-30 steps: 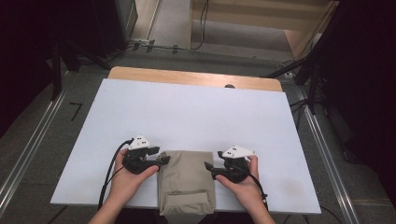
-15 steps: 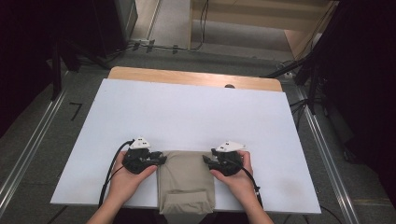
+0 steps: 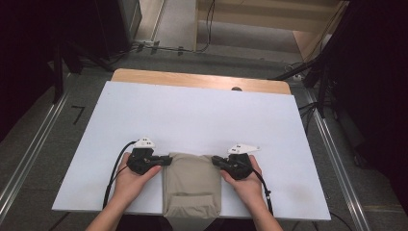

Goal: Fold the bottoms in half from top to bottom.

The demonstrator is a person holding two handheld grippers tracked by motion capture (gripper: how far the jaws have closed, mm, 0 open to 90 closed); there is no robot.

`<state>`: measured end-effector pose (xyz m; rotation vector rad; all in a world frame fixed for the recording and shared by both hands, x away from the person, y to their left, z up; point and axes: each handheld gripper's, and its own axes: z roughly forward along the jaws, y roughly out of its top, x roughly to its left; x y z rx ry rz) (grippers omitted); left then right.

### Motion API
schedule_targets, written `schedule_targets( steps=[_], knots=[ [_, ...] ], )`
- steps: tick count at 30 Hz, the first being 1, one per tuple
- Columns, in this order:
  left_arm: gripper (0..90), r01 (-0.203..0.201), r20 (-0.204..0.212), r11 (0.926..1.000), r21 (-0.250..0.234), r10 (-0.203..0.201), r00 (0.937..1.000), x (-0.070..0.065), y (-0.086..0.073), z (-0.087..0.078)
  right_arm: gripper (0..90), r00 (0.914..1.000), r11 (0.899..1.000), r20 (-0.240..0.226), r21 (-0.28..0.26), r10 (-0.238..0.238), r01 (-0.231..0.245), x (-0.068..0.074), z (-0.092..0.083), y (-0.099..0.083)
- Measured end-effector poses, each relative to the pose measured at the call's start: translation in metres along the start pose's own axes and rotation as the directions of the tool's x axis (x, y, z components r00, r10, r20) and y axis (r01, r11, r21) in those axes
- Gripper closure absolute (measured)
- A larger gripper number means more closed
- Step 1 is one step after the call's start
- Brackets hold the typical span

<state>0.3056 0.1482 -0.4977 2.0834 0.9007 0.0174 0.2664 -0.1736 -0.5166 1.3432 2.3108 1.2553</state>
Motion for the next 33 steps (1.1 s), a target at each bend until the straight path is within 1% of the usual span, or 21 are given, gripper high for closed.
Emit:
schedule_targets(
  steps=[1, 5, 8, 10, 11, 13, 15, 16, 19, 20, 21, 24, 26, 27, 28, 29, 30, 31, 32, 33],
  knots=[
    [86.1, -0.006, 0.003, 0.9999, -0.009, 0.006, 1.0000, 0.001, 0.004, -0.001, 84.9, 0.9999, 1.000, 0.006, -0.014, -0.009, 0.009, -0.001, -0.002, 0.002],
    [86.1, -0.031, 0.002, 0.9983, -0.049, 0.031, 0.9995, 0.005, 0.027, -0.002, 85.0, 0.9989, 0.999, 0.044, -0.043, -0.013, 0.015, -0.006, -0.011, 0.017],
    [86.1, -0.044, -0.007, 0.9962, -0.075, 0.043, 0.9990, 0.012, 0.047, 0.001, 84.9, 0.9981, 0.998, 0.062, -0.060, -0.003, 0.007, -0.014, -0.016, 0.035],
    [86.1, -0.051, -0.006, 0.9942, -0.095, 0.051, 0.9987, 0.017, 0.063, 0.003, 84.9, 0.9975, 0.997, 0.069, -0.073, 0.012, -0.007, -0.021, -0.018, 0.047],
    [86.0, -0.053, -0.005, 0.9931, -0.104, 0.053, 0.9986, 0.019, 0.068, 0.004, 84.9, 0.9970, 0.997, 0.076, -0.082, 0.015, -0.009, -0.025, -0.019, 0.055],
    [86.0, -0.060, -0.012, 0.9923, -0.108, 0.059, 0.9982, 0.023, 0.082, 0.006, 84.9, 0.9958, 0.996, 0.091, -0.087, 0.005, 0.003, -0.030, -0.019, 0.066],
    [85.9, -0.058, -0.013, 0.9919, -0.113, 0.057, 0.9983, 0.029, 0.095, 0.008, 84.8, 0.9941, 0.995, 0.107, -0.093, -0.015, 0.025, -0.036, -0.019, 0.078],
    [85.9, -0.065, -0.026, 0.9917, -0.111, 0.062, 0.9977, 0.032, 0.102, 0.009, 84.8, 0.9928, 0.995, 0.118, -0.095, -0.019, 0.031, -0.039, -0.019, 0.084],
    [85.9, -0.077, -0.035, 0.9913, -0.107, 0.073, 0.9967, 0.040, 0.118, 0.011, 84.8, 0.9900, 0.994, 0.137, -0.098, -0.032, 0.046, -0.048, -0.019, 0.100],
    [85.9, -0.081, -0.043, 0.9907, -0.109, 0.077, 0.9961, 0.045, 0.128, 0.012, 84.8, 0.9886, 0.994, 0.146, -0.100, -0.039, 0.054, -0.054, -0.018, 0.109],
    [85.9, -0.081, -0.043, 0.9907, -0.109, 0.077, 0.9961, 0.045, 0.128, 0.012, 84.8, 0.9886, 0.994, 0.146, -0.100, -0.039, 0.054, -0.054, -0.018, 0.109],
    [86.0, -0.072, -0.050, 0.9901, -0.120, 0.067, 0.9965, 0.052, 0.139, 0.014, 84.8, 0.9879, 0.993, 0.151, -0.109, -0.036, 0.053, -0.062, -0.015, 0.122],
    [86.3, -0.082, -0.057, 0.9889, -0.124, 0.075, 0.9956, 0.056, 0.145, 0.016, 84.8, 0.9862, 0.993, 0.161, -0.107, -0.037, 0.055, -0.065, -0.012, 0.130],
    [86.4, -0.072, -0.056, 0.9886, -0.132, 0.065, 0.9963, 0.059, 0.148, 0.017, 84.8, 0.9852, 0.992, 0.168, -0.111, -0.034, 0.053, -0.066, -0.010, 0.133],
    [86.3, -0.059, -0.044, 0.9881, -0.142, 0.053, 0.9976, 0.063, 0.150, 0.018, 84.8, 0.9841, 0.992, 0.176, -0.121, -0.023, 0.045, -0.067, -0.008, 0.136],
    [86.2, -0.048, -0.041, 0.9867, -0.155, 0.042, 0.9983, 0.068, 0.151, 0.020, 84.5, 0.9832, 0.991, 0.182, -0.129, -0.010, 0.034, -0.069, -0.005, 0.138],
    [85.2, -0.048, -0.055, 0.9848, -0.167, 0.039, 0.9977, 0.073, 0.151, 0.022, 82.2, 0.9827, 0.990, 0.185, -0.140, 0.007, 0.019, -0.071, -0.002, 0.138],
    [78.3, -0.048, -0.120, 0.9849, -0.166, 0.028, 0.9924, 0.077, 0.150, 0.025, 72.5, 0.9791, 0.989, 0.202, -0.150, 0.028, 0.003, -0.074, 0.002, 0.138],
    [58.2, -0.021, -0.181, 0.9880, -0.153, -0.007, 0.9835, 0.081, 0.150, 0.027, 53.4, 0.9733, 0.989, 0.224, -0.148, 0.052, -0.019, -0.078, 0.006, 0.139],
    [39.2, 0.026, -0.173, 0.9895, -0.142, -0.050, 0.9836, 0.088, 0.148, 0.026, 37.8, 0.9709, 0.989, 0.219, -0.128, 0.097, -0.070, -0.084, 0.010, 0.139]
  ],
)
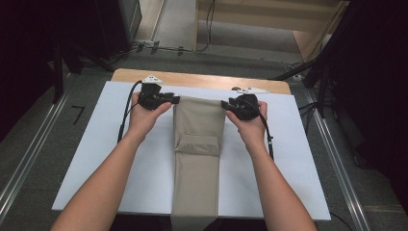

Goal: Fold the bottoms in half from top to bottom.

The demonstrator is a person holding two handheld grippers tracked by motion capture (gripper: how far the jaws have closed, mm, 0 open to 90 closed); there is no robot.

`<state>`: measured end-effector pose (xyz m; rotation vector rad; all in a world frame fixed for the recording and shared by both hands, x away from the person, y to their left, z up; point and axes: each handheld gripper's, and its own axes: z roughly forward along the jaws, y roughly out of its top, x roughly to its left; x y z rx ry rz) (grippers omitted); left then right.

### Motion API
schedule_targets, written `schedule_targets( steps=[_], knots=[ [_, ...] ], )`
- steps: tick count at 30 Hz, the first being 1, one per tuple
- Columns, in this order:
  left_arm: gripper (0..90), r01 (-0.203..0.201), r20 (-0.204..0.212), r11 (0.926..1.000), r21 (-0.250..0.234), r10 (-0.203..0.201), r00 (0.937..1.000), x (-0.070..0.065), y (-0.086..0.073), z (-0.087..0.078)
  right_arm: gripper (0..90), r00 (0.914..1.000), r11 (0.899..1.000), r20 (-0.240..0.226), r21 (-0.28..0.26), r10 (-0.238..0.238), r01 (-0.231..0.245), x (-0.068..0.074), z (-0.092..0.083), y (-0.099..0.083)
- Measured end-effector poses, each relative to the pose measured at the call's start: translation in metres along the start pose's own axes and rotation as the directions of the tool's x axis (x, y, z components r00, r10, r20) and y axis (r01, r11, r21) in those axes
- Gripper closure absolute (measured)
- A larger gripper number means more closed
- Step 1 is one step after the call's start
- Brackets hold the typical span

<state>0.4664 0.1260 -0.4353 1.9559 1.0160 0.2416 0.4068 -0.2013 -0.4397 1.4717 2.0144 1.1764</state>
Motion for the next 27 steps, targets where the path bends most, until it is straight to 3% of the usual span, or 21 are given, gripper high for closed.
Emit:
schedule_targets(
  steps=[2, 3, 5, 7, 10, 14, 17, 20, 22, 25, 27],
  knots=[
    [34.4, 0.055, 0.051, 0.9983, -0.017, -0.054, 0.9972, 0.009, -0.005, -0.006, 33.7, 0.9950, 0.995, -0.027, 0.008, 0.096, -0.096, -0.010, 0.003, -0.005],
    [32.1, 0.067, 0.068, 0.9973, -0.032, -0.065, 0.9956, 0.012, -0.009, -0.010, 31.0, 0.9860, 0.989, -0.082, -0.007, 0.145, -0.146, -0.018, 0.001, -0.014],
    [31.2, 0.061, 0.086, 0.9978, -0.025, -0.059, 0.9945, 0.012, -0.015, -0.015, 29.8, 0.9857, 0.990, -0.094, 0.002, 0.140, -0.141, -0.019, 0.000, -0.018],
    [29.4, 0.029, 0.103, 0.9994, -0.018, -0.027, 0.9944, 0.007, -0.023, -0.019, 29.8, 0.9934, 0.996, -0.075, 0.027, 0.087, -0.085, -0.016, -0.002, -0.029],
    [30.7, -0.006, 0.154, 0.9998, -0.021, 0.009, 0.9881, -0.004, -0.035, -0.023, 29.8, 0.9944, 0.999, -0.103, 0.040, 0.025, -0.021, -0.008, -0.008, -0.043],
    [33.2, -0.059, 0.211, 0.9980, -0.024, 0.063, 0.9755, -0.026, -0.051, -0.024, 32.8, 0.9876, 0.999, -0.157, 0.034, -0.001, 0.006, 0.003, -0.017, -0.057],
    [34.5, -0.093, 0.258, 0.9955, -0.018, 0.095, 0.9615, -0.041, -0.064, -0.025, 33.9, 0.9773, 1.000, -0.211, 0.014, -0.021, 0.024, 0.014, -0.026, -0.067],
    [34.5, -0.147, 0.233, 0.9889, 0.021, 0.139, 0.9626, -0.053, -0.079, -0.023, 34.0, 0.9622, 0.998, -0.268, 0.023, -0.050, 0.058, 0.025, -0.031, -0.077],
    [34.5, -0.153, 0.236, 0.9873, 0.044, 0.138, 0.9618, -0.056, -0.087, -0.020, 33.5, 0.9550, 0.994, -0.285, 0.045, -0.081, 0.098, 0.032, -0.028, -0.084],
    [35.9, -0.139, 0.234, 0.9873, 0.076, 0.118, 0.9650, -0.060, -0.098, -0.016, 32.5, 0.9491, 0.989, -0.302, 0.085, -0.090, 0.121, 0.040, -0.020, -0.092],
    [38.7, -0.151, 0.226, 0.9846, 0.089, 0.127, 0.9657, -0.064, -0.104, -0.014, 32.2, 0.9494, 0.984, -0.298, 0.115, -0.099, 0.139, 0.045, -0.012, -0.096]
  ],
)
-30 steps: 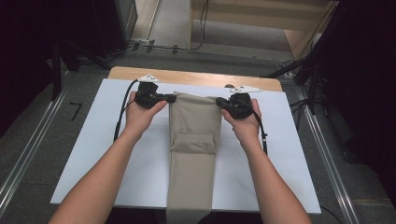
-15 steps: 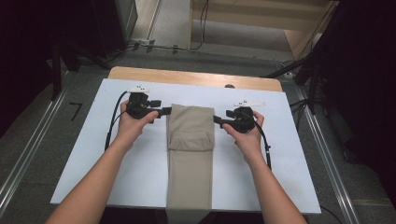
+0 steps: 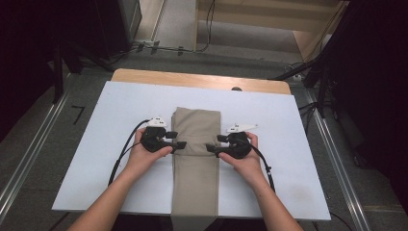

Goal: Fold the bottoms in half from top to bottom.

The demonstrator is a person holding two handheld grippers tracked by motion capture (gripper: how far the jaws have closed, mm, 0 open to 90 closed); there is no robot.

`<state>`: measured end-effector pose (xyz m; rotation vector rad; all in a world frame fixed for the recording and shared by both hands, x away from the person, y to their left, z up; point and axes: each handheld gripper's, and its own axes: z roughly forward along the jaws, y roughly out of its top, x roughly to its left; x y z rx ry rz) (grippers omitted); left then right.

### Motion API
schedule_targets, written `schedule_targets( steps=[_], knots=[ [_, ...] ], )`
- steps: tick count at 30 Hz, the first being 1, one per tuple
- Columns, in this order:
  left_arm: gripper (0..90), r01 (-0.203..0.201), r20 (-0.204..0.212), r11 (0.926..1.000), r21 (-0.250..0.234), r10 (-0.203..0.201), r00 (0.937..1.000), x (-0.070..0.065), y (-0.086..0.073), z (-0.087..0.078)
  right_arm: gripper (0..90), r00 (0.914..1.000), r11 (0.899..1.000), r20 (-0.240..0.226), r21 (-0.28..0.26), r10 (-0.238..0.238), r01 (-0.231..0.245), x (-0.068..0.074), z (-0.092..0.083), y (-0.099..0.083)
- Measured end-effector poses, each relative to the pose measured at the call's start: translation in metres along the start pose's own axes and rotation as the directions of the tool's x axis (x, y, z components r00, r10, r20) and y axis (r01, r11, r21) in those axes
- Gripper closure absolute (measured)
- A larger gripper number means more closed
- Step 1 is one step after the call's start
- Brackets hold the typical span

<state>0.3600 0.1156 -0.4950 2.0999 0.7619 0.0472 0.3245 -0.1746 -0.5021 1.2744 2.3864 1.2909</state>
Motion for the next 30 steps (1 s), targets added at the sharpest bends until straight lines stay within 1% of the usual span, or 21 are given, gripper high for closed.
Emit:
schedule_targets(
  steps=[1, 2, 4, 6, 8, 10, 12, 14, 15, 17, 19, 21, 22, 23, 24, 26, 27, 28, 29, 30],
  knots=[
    [39.7, -0.006, -0.013, 1.0000, 0.001, 0.006, 0.9999, -0.002, -0.002, 0.000, 32.3, 1.0000, 1.000, 0.001, 0.011, -0.004, 0.004, 0.002, 0.005, -0.001],
    [41.2, -0.011, -0.022, 0.9999, -0.009, 0.011, 0.9997, -0.004, -0.004, 0.000, 32.6, 1.0000, 1.000, 0.003, 0.020, -0.008, 0.008, 0.003, 0.008, -0.002],
    [46.4, -0.045, -0.034, 0.9981, -0.042, 0.043, 0.9985, -0.010, -0.007, -0.003, 33.5, 0.9994, 1.000, 0.029, 0.020, -0.019, 0.019, 0.006, 0.013, -0.004],
    [50.7, -0.053, -0.024, 0.9973, -0.051, 0.051, 0.9984, -0.012, -0.010, -0.004, 40.7, 0.9986, 1.000, 0.047, 0.010, -0.024, 0.023, 0.008, 0.014, -0.006],
    [53.4, -0.057, -0.027, 0.9973, -0.047, 0.056, 0.9981, -0.013, -0.014, -0.005, 48.7, 0.9980, 1.000, 0.060, 0.007, -0.022, 0.022, 0.009, 0.013, -0.008],
    [54.3, -0.046, -0.026, 0.9983, -0.037, 0.045, 0.9987, -0.014, -0.019, -0.004, 55.6, 0.9967, 0.999, 0.070, 0.000, -0.040, 0.040, 0.010, 0.011, -0.011],
    [56.8, -0.043, -0.023, 0.9985, -0.034, 0.042, 0.9988, -0.016, -0.023, -0.004, 62.0, 0.9958, 0.998, 0.071, -0.006, -0.058, 0.059, 0.012, 0.008, -0.015],
    [58.8, -0.062, -0.025, 0.9975, -0.035, 0.061, 0.9978, -0.020, -0.025, -0.005, 67.1, 0.9958, 0.998, 0.063, -0.002, -0.067, 0.067, 0.014, 0.006, -0.020],
    [59.8, -0.074, -0.027, 0.9967, -0.033, 0.073, 0.9970, -0.023, -0.027, -0.006, 68.9, 0.9957, 0.997, 0.048, 0.008, -0.079, 0.078, 0.015, 0.006, -0.023],
    [62.2, -0.103, -0.039, 0.9942, -0.033, 0.101, 0.9941, -0.029, -0.030, -0.007, 69.3, 0.9920, 0.993, 0.046, 0.008, -0.117, 0.117, 0.020, 0.004, -0.027],
    [64.8, -0.122, -0.046, 0.9918, -0.035, 0.121, 0.9916, -0.033, -0.033, -0.008, 72.5, 0.9897, 0.991, 0.050, 0.015, -0.134, 0.133, 0.024, 0.002, -0.029],
    [66.9, -0.134, -0.053, 0.9904, -0.034, 0.132, 0.9898, -0.036, -0.036, -0.009, 76.4, 0.9875, 0.989, 0.054, 0.006, -0.148, 0.148, 0.026, 0.000, -0.032],
    [70.2, -0.142, -0.058, 0.9892, -0.038, 0.139, 0.9885, -0.038, -0.036, -0.010, 79.6, 0.9867, 0.988, 0.057, -0.011, -0.152, 0.153, 0.028, -0.003, -0.034],
    [70.2, -0.145, -0.064, 0.9886, -0.040, 0.142, 0.9878, -0.039, -0.037, -0.011, 79.6, 0.9867, 0.988, 0.057, -0.011, -0.152, 0.153, 0.028, -0.003, -0.034],
    [71.9, -0.145, -0.071, 0.9883, -0.046, 0.141, 0.9874, -0.040, -0.038, -0.011, 80.7, 0.9874, 0.988, 0.049, -0.025, -0.150, 0.152, 0.028, -0.003, -0.035],
    [74.8, -0.132, -0.070, 0.9896, -0.057, 0.128, 0.9893, -0.041, -0.039, -0.013, 81.8, 0.9872, 0.987, 0.045, -0.039, -0.153, 0.155, 0.031, -0.006, -0.037],
    [74.8, -0.135, -0.070, 0.9890, -0.062, 0.130, 0.9890, -0.041, -0.039, -0.014, 82.4, 0.9858, 0.986, 0.044, -0.044, -0.162, 0.164, 0.033, -0.006, -0.038],
    [76.6, -0.131, -0.066, 0.9888, -0.071, 0.127, 0.9897, -0.042, -0.040, -0.015, 83.0, 0.9842, 0.983, 0.046, -0.053, -0.171, 0.174, 0.036, -0.009, -0.040],
    [76.6, -0.127, -0.056, 0.9890, -0.076, 0.123, 0.9909, -0.043, -0.041, -0.016, 83.0, 0.9842, 0.983, 0.046, -0.053, -0.171, 0.174, 0.036, -0.009, -0.040],
    [76.8, -0.131, -0.051, 0.9886, -0.075, 0.127, 0.9906, -0.045, -0.041, -0.018, 83.1, 0.9834, 0.982, 0.045, -0.059, -0.176, 0.178, 0.037, -0.011, -0.040]
  ],
)
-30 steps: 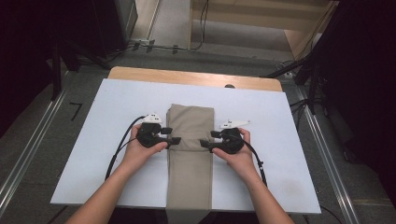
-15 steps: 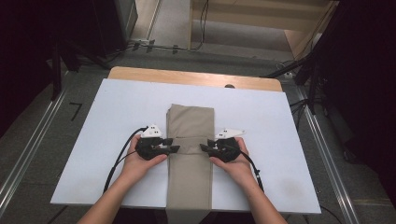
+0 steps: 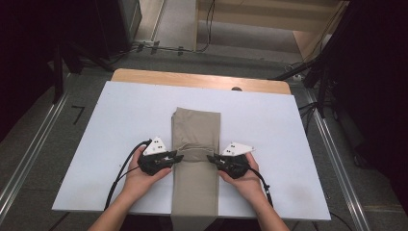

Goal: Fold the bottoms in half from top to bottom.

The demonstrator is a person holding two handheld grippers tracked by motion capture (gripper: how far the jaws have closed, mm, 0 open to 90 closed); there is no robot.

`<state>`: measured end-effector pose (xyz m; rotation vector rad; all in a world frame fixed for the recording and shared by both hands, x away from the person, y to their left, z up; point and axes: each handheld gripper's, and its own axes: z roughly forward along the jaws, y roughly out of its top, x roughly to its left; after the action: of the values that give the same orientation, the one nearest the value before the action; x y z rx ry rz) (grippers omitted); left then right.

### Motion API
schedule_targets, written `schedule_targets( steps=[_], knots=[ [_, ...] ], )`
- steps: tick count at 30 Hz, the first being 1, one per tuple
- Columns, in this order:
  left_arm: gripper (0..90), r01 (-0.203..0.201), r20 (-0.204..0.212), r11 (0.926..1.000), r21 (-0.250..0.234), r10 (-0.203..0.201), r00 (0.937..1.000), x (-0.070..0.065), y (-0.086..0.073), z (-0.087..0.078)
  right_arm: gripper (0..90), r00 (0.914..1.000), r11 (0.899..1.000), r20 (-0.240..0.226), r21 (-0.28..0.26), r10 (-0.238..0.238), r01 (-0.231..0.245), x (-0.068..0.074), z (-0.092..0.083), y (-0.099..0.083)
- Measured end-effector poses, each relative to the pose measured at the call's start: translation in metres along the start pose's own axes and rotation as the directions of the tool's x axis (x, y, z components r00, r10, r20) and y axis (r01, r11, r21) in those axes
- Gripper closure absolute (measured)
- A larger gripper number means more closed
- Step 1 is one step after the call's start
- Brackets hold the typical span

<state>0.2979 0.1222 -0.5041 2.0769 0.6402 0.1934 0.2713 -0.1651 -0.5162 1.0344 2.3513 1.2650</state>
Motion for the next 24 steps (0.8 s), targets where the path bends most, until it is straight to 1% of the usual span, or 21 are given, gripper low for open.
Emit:
schedule_targets(
  steps=[4, 6, 8, 12, 14, 18, 19, 20, 22, 24],
  knots=[
    [77.0, -0.016, 0.014, 0.9998, -0.011, 0.016, 0.9998, -0.008, 0.001, -0.007, 83.2, 1.0000, 1.000, 0.000, -0.026, -0.005, 0.005, 0.006, -0.009, -0.002],
    [77.0, -0.029, 0.018, 0.9995, -0.015, 0.030, 0.9994, -0.013, 0.002, -0.010, 83.1, 1.0000, 0.999, -0.002, -0.031, -0.008, 0.008, 0.008, -0.013, -0.003],
    [77.2, -0.032, 0.031, 0.9994, -0.012, 0.032, 0.9990, -0.017, 0.001, -0.012, 83.1, 0.9998, 0.999, -0.001, -0.038, -0.019, 0.019, 0.012, -0.019, -0.003],
    [77.3, -0.044, 0.048, 0.9989, -0.014, 0.044, 0.9979, -0.029, -0.001, -0.019, 83.1, 0.9997, 0.999, -0.005, -0.046, -0.024, 0.024, 0.020, -0.030, -0.007],
    [77.2, -0.039, 0.059, 0.9992, -0.009, 0.040, 0.9974, -0.036, -0.003, -0.023, 83.1, 0.9997, 0.998, -0.011, -0.052, -0.022, 0.021, 0.025, -0.034, -0.012],
    [77.2, -0.051, 0.069, 0.9987, 0.003, 0.050, 0.9963, -0.053, -0.013, -0.031, 83.1, 0.9994, 0.998, -0.020, -0.052, -0.028, 0.027, 0.036, -0.042, -0.021],
    [77.2, -0.048, 0.072, 0.9988, 0.003, 0.048, 0.9963, -0.056, -0.015, -0.033, 83.1, 0.9993, 0.999, -0.028, -0.050, -0.023, 0.021, 0.039, -0.044, -0.023],
    [77.3, -0.054, 0.070, 0.9985, 0.004, 0.054, 0.9961, -0.060, -0.018, -0.036, 83.1, 0.9989, 0.998, -0.036, -0.049, -0.028, 0.027, 0.046, -0.047, -0.026],
    [77.3, -0.046, 0.075, 0.9989, 0.001, 0.046, 0.9961, -0.067, -0.022, -0.039, 83.1, 0.9987, 0.998, -0.037, -0.047, -0.034, 0.032, 0.048, -0.048, -0.027],
    [77.3, -0.058, 0.080, 0.9983, 0.009, 0.057, 0.9951, -0.073, -0.025, -0.045, 83.1, 0.9982, 0.999, -0.046, -0.036, -0.039, 0.038, 0.055, -0.052, -0.030]
  ],
)
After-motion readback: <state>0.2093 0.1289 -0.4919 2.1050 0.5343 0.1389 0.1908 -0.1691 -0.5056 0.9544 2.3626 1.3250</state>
